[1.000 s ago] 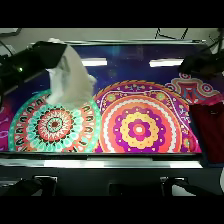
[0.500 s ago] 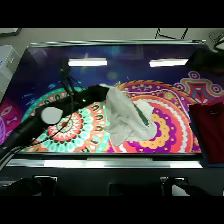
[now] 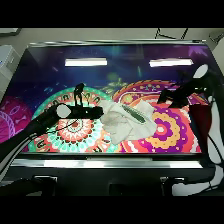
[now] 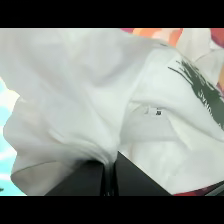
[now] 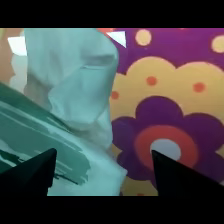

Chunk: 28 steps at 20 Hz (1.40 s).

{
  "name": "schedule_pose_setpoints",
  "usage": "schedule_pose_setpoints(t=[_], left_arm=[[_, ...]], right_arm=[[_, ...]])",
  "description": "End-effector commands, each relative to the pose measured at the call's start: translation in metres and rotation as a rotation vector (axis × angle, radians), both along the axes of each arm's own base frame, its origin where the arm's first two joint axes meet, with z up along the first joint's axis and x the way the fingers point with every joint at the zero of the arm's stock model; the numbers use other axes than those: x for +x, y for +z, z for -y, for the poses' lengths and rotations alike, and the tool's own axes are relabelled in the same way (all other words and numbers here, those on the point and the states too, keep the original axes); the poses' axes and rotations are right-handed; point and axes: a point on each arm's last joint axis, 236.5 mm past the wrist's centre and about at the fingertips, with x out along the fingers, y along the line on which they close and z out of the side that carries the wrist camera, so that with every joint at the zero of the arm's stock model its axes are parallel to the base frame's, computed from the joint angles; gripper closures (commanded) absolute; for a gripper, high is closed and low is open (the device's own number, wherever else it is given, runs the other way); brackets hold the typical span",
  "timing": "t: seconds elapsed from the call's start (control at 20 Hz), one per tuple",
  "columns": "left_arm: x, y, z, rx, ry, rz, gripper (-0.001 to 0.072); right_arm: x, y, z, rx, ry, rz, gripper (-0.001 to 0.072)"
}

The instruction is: Fold the clothes and pants, and hang the long-sleeved shirts on hangers.

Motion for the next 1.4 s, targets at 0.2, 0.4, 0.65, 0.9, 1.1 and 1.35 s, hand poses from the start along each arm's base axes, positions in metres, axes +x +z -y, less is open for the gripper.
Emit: schedule_pose_setpoints(t=[0.2,0.4,0.65,0.9,1.1,1.35], left_arm=[[-0.011,-0.009,-0.004,0.028,-0.054,-0.034,0.0685],[-0.010,-0.009,-0.004,0.027,-0.052,-0.032,0.0685],[0.004,0.027,-0.010,0.000,-0.042,0.057,0.0685],[0.046,0.283,-0.063,-0.088,0.004,0.687,0.0686],[-0.038,0.492,-0.123,-0.179,0.109,1.144,0.0685],[-0.136,0.575,-0.159,-0.251,0.186,1.404,0.0685]], right_arm=[[0.009,-0.079,-0.046,0.232,-0.091,-0.166,0.0023],[0.021,-0.081,-0.048,0.246,-0.158,-0.147,0.0120],[0.027,-0.046,-0.053,0.275,-0.053,-0.063,0.0677],[0.084,0.219,-0.028,0.106,0.122,0.709,0.0676],[-0.001,0.434,-0.004,-0.130,0.041,1.276,0.0675],[-0.119,0.522,-0.015,-0.163,-0.004,1.518,0.0675]])
